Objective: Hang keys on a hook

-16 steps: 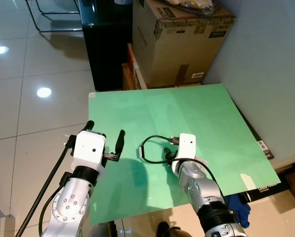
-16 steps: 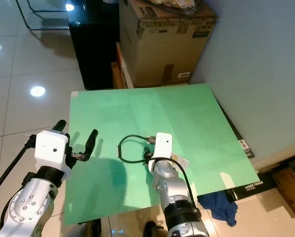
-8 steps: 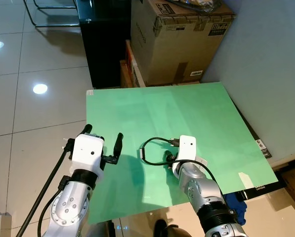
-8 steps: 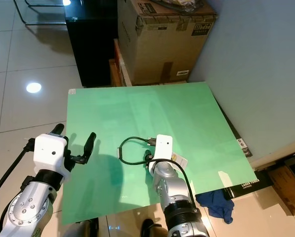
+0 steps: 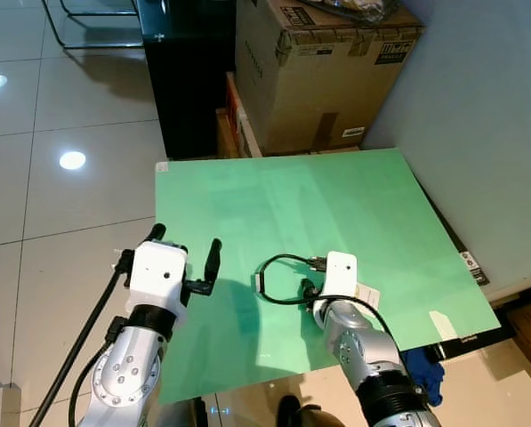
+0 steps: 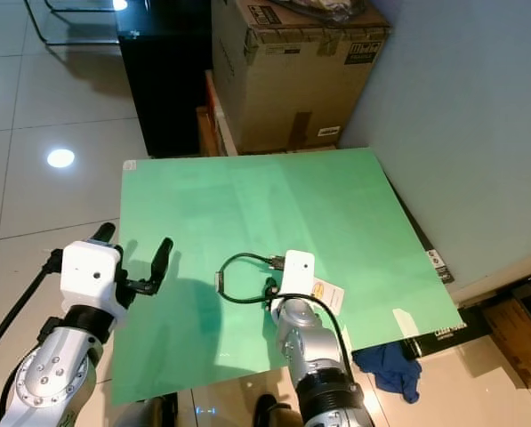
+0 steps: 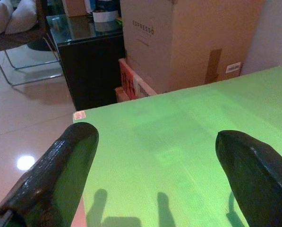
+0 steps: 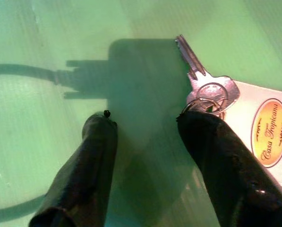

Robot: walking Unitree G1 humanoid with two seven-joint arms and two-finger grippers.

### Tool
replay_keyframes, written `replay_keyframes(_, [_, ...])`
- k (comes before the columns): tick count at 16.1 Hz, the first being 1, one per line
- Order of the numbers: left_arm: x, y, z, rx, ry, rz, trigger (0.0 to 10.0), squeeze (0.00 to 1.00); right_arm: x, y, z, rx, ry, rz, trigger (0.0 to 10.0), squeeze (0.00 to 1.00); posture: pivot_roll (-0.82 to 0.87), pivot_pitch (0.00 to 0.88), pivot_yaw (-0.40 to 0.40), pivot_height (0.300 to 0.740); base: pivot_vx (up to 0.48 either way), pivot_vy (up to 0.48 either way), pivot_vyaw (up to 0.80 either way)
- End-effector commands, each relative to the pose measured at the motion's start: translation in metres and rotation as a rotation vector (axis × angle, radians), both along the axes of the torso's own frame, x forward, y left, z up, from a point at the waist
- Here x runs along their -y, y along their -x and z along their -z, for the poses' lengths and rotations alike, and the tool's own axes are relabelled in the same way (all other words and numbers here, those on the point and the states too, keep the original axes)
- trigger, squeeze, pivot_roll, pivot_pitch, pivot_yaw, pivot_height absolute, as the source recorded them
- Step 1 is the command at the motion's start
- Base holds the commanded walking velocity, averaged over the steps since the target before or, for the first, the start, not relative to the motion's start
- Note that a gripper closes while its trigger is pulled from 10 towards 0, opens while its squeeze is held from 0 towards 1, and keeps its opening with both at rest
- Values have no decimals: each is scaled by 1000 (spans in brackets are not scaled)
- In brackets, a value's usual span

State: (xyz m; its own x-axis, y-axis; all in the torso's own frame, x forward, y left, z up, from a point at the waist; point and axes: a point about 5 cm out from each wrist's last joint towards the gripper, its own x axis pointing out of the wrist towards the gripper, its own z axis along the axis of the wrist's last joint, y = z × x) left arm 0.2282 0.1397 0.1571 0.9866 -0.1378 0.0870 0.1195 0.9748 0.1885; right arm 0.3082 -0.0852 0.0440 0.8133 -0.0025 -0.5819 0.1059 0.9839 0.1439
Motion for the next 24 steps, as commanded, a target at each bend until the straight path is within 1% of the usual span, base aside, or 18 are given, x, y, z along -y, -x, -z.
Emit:
replay_keyframes(1, [2, 2, -1, 7, 10, 13, 10000, 0, 6, 13, 17, -88, -18, 53, 0, 0, 106, 317, -124, 740, 0, 0, 0])
replay_keyframes(5, [3, 2, -1, 7, 10, 15, 10000, 0, 15, 10, 14, -48, 14, 66, 0, 0, 99, 318, -124, 740, 0, 0, 0])
replay_keyframes(7, [4, 1, -1, 8, 11, 16, 10000, 0, 18, 14, 21, -81, -10, 96, 0, 0, 98, 319, -123, 740, 0, 0, 0])
replay_keyframes(10, [4, 1, 0, 9, 10, 18, 10000, 0, 18, 16, 20, -81, -25, 106, 0, 0, 97, 310, -122, 740, 0, 0, 0])
replay_keyframes(14, [5, 0, -1, 18, 3, 27, 10000, 0, 27, 18, 29, -123, -65, 162, 0, 0, 95, 302, -123, 740, 0, 0, 0])
replay_keyframes(18, [5, 0, -1, 17, -1, 29, 10000, 0, 30, 17, 29, -113, -75, 167, 0, 0, 94, 309, -122, 740, 0, 0, 0])
replay_keyframes(20, [6, 0, 0, 14, -1, 33, 10000, 0, 34, 8, 21, -45, -57, 146, 0, 0, 87, 301, -125, 740, 0, 0, 0])
replay_keyframes(21, [6, -1, 0, 12, 0, 33, 10000, 0, 35, 3, 14, 3, -26, 118, 0, 0, 80, 303, -127, 740, 0, 0, 0])
replay_keyframes(23, [6, -5, 2, 14, 8, 25, 10000, 0, 34, -6, -4, 138, 50, 62, 0, 0, 72, 294, -129, 740, 0, 0, 0])
replay_keyframes(24, [7, -7, 2, 15, 9, 26, 10000, 0, 33, -10, -14, 199, 56, 45, 0, 0, 70, 283, -130, 740, 0, 0, 0])
